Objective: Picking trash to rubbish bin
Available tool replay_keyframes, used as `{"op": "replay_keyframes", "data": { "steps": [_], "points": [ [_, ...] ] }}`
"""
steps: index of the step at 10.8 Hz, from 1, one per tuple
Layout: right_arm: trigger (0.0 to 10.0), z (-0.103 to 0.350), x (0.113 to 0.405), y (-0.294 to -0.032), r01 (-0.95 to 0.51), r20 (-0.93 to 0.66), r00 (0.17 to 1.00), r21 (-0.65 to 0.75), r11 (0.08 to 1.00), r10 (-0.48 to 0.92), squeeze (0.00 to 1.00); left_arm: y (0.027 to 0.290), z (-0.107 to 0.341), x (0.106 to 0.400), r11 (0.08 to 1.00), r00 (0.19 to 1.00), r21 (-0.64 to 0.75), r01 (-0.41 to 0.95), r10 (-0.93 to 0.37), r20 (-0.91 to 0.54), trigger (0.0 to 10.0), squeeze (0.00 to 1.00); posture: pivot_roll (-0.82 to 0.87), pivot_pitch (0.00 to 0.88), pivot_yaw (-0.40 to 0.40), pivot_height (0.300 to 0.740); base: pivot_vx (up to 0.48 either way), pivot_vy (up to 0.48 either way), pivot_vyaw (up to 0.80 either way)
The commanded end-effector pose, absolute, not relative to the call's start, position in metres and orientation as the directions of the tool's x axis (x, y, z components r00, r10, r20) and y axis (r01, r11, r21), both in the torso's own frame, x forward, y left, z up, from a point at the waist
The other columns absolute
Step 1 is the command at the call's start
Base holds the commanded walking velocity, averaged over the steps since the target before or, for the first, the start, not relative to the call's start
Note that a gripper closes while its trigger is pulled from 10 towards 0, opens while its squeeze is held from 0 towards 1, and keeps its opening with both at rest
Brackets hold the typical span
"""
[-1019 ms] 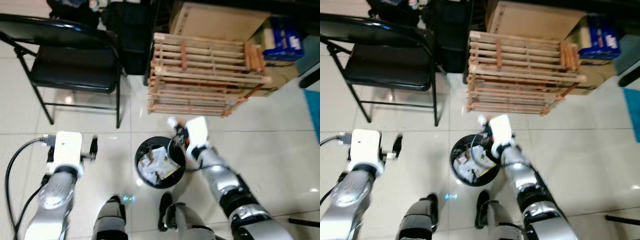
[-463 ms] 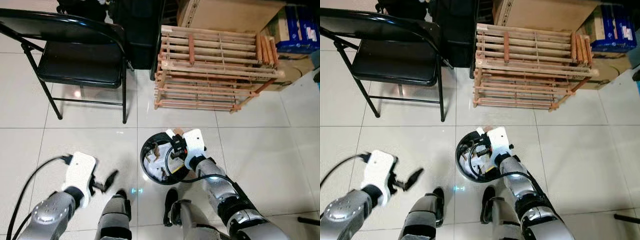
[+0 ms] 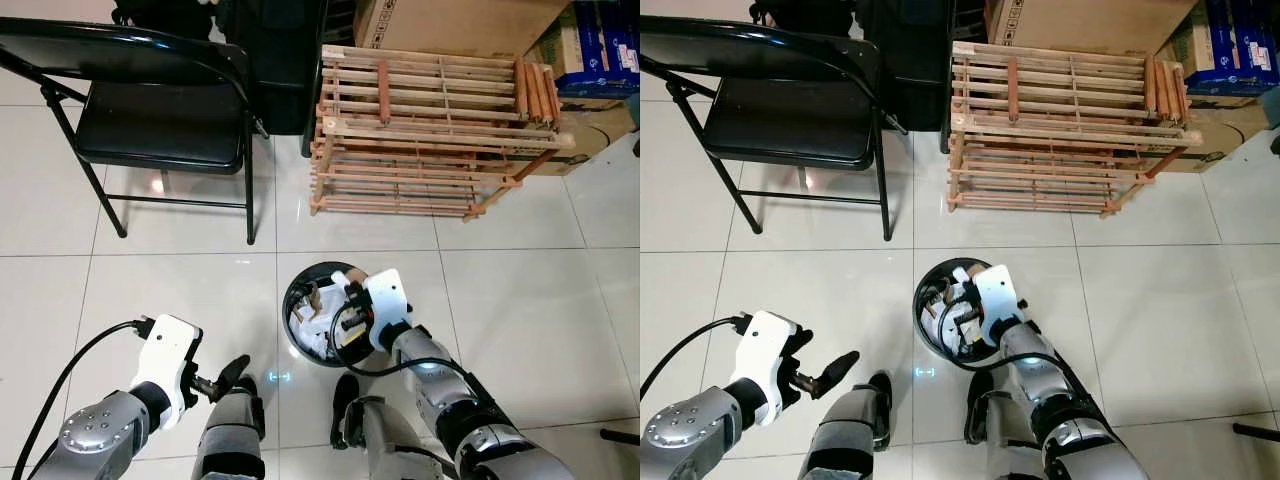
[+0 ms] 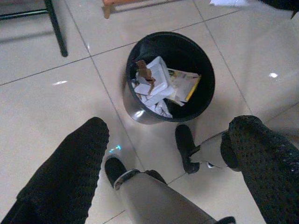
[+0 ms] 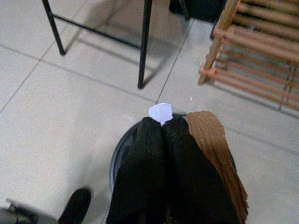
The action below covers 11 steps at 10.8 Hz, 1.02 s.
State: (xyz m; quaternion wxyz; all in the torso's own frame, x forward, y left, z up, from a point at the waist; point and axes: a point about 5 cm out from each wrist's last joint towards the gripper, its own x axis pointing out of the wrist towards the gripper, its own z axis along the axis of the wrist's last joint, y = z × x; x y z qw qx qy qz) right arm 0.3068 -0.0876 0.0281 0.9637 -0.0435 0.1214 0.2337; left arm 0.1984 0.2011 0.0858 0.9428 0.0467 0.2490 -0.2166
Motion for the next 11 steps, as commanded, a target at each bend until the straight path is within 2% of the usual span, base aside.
{"op": "replay_keyframes", "data": {
  "steps": [1, 5, 9, 10, 11],
  "points": [
    [10.0, 0.007, 0.291, -0.092, -0.459, -0.343, 0.836, -0.011, 0.888, 0.428, 0.0, 0.2, 0.082, 0.192, 0.893, 0.755, -0.049, 0.446, -0.406, -0.514, 10.0, 0.0, 0.54, 0.419, -0.105, 0.74, 0.0, 0.0, 0.0],
    [10.0, 0.009, 0.293, -0.086, -0.464, -0.343, 0.834, -0.008, 0.886, 0.433, 0.0, 0.197, 0.078, 0.185, 0.869, 0.709, -0.111, 0.482, -0.461, -0.533, 10.0, 0.0, 0.54, 0.422, -0.094, 0.74, 0.0, 0.0, 0.0],
    [10.0, 0.021, 0.302, -0.07, -0.477, -0.315, 0.833, 0.011, 0.879, 0.456, 0.0, 0.198, 0.074, 0.185, 0.865, 0.696, -0.119, 0.487, -0.467, -0.545, 10.0, 0.0, 0.54, 0.43, -0.093, 0.74, 0.0, 0.0, 0.0],
    [10.0, 0.021, 0.302, -0.068, -0.48, -0.311, 0.831, 0.019, 0.877, 0.461, 0.27, 0.198, 0.074, 0.184, 0.865, 0.696, -0.119, 0.487, -0.466, -0.547, 10.0, 0.0, 0.54, 0.432, -0.093, 0.74, 0.0, 0.0, 0.0],
    [10.0, 0.02, 0.301, -0.066, -0.481, -0.31, 0.828, 0.036, 0.876, 0.468, 1.0, 0.199, 0.074, 0.182, 0.867, 0.695, -0.117, 0.485, -0.463, -0.549, 10.0, 0.0, 0.54, 0.435, -0.093, 0.74, 0.0, 0.0, 0.0]
  ]
}}
